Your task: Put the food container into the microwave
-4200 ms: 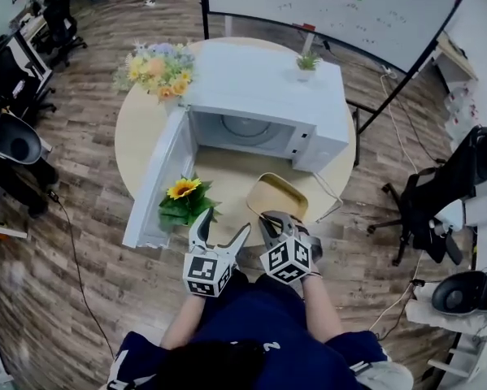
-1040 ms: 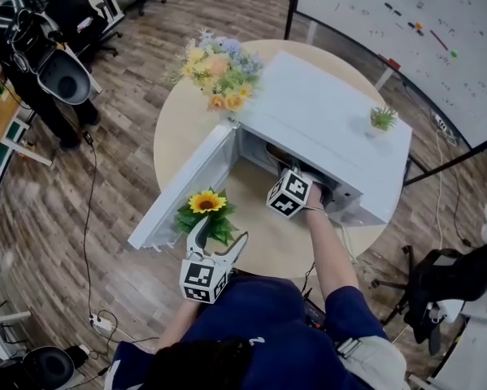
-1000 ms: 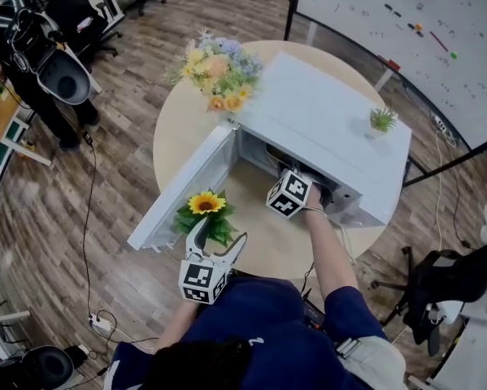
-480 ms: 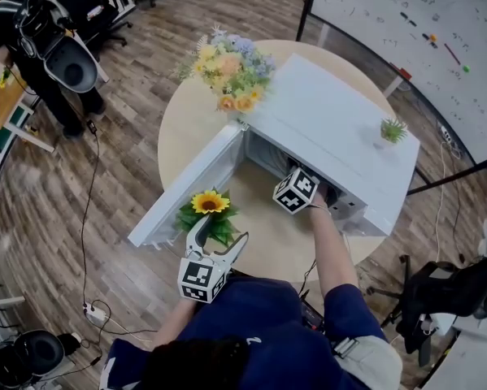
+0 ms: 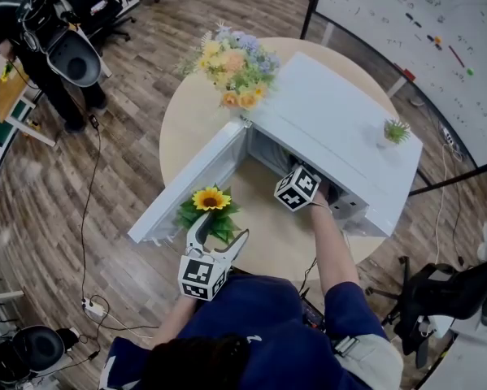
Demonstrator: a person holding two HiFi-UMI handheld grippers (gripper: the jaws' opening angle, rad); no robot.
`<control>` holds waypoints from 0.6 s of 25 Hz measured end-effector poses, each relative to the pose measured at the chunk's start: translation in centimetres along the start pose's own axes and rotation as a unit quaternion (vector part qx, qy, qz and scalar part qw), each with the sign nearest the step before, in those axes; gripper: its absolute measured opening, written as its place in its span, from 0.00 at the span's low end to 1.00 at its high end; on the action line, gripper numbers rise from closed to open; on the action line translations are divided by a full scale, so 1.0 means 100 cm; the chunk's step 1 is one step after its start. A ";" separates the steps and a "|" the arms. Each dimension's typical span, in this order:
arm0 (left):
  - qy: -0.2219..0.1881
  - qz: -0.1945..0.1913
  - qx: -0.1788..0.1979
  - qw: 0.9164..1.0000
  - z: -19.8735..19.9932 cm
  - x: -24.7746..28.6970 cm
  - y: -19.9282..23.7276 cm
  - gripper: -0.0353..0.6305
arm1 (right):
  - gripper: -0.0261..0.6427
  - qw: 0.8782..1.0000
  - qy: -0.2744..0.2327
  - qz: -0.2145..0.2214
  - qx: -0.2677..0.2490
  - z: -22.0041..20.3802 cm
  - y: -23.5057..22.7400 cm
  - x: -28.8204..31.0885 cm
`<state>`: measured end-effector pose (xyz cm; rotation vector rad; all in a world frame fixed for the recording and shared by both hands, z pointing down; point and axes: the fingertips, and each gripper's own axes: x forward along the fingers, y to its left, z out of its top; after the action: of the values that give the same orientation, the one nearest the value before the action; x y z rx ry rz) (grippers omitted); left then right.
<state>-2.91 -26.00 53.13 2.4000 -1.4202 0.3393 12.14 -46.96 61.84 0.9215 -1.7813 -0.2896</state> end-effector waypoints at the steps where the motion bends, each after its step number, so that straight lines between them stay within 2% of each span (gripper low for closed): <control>1: 0.000 0.000 0.000 1.000 0.000 0.000 0.000 0.65 | 0.20 1.000 0.001 0.001 -0.001 0.000 0.001 0.000; 3: 0.000 0.002 0.000 1.000 0.000 -0.001 0.001 0.65 | 0.24 1.000 0.002 -0.002 -0.002 -0.002 0.001 0.001; 6: 0.000 0.005 -0.001 1.000 0.000 -0.002 0.003 0.65 | 0.39 1.000 -0.005 -0.017 0.006 0.000 -0.003 -0.001; 9: -0.003 0.003 -0.001 1.000 0.001 -0.002 0.003 0.65 | 0.45 0.999 -0.020 -0.039 0.019 0.005 -0.008 -0.009; 12: -0.007 0.000 0.002 1.000 0.003 -0.005 0.001 0.65 | 0.52 0.998 -0.033 -0.046 0.019 0.010 -0.004 -0.018; 15: -0.013 -0.009 0.005 1.000 0.006 -0.004 -0.003 0.65 | 0.55 0.997 -0.047 -0.050 0.020 0.014 0.000 -0.030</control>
<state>-2.81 -25.74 52.36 2.4313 -1.4094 0.3128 11.32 -45.16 59.13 1.0438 -1.8347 -0.3669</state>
